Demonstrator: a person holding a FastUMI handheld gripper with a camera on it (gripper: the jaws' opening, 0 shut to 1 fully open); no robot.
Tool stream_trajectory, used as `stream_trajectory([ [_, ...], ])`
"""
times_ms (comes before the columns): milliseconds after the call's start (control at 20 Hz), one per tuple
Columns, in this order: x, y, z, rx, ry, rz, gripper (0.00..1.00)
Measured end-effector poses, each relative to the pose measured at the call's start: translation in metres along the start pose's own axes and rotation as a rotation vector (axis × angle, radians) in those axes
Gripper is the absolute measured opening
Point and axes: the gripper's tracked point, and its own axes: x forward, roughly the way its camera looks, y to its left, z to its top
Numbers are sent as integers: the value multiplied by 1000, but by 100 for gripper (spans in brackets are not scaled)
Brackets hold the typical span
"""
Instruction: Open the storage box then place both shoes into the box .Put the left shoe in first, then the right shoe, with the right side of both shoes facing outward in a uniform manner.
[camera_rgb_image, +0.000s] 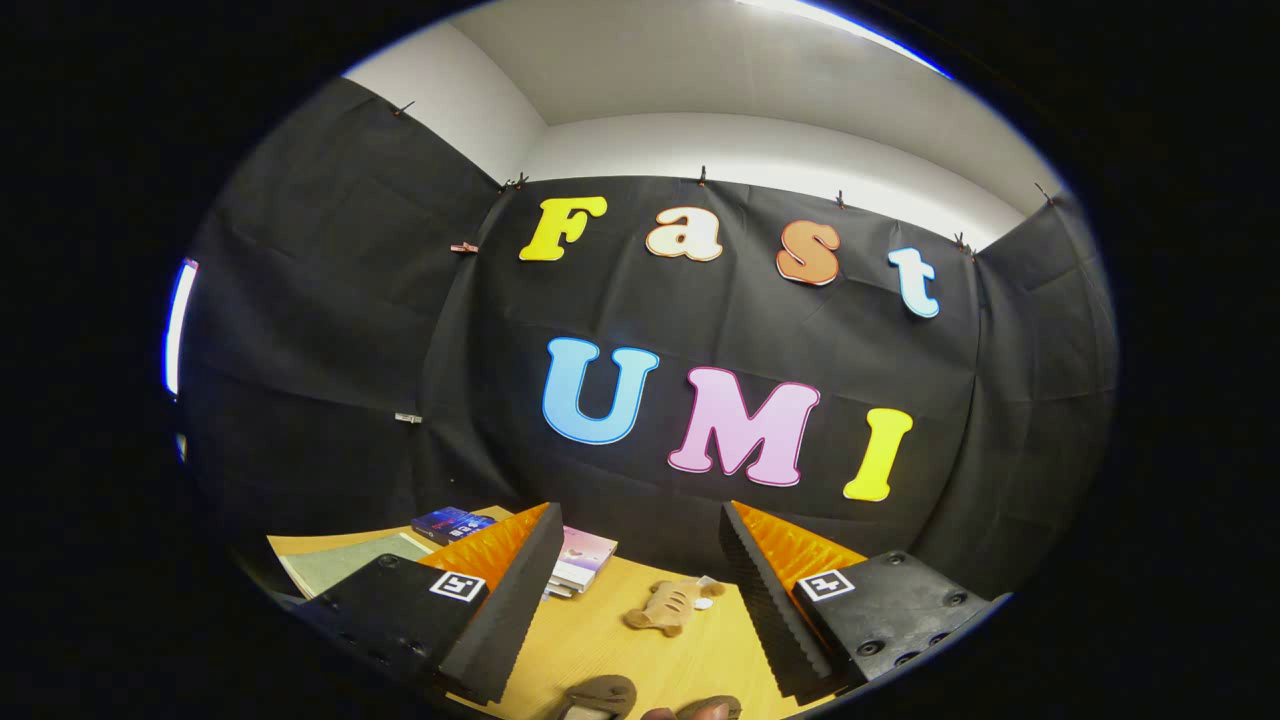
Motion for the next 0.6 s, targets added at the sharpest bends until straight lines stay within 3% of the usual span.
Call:
stream_trajectory([
  [600, -8, 18, -13, -6, 20, 20, 97],
])
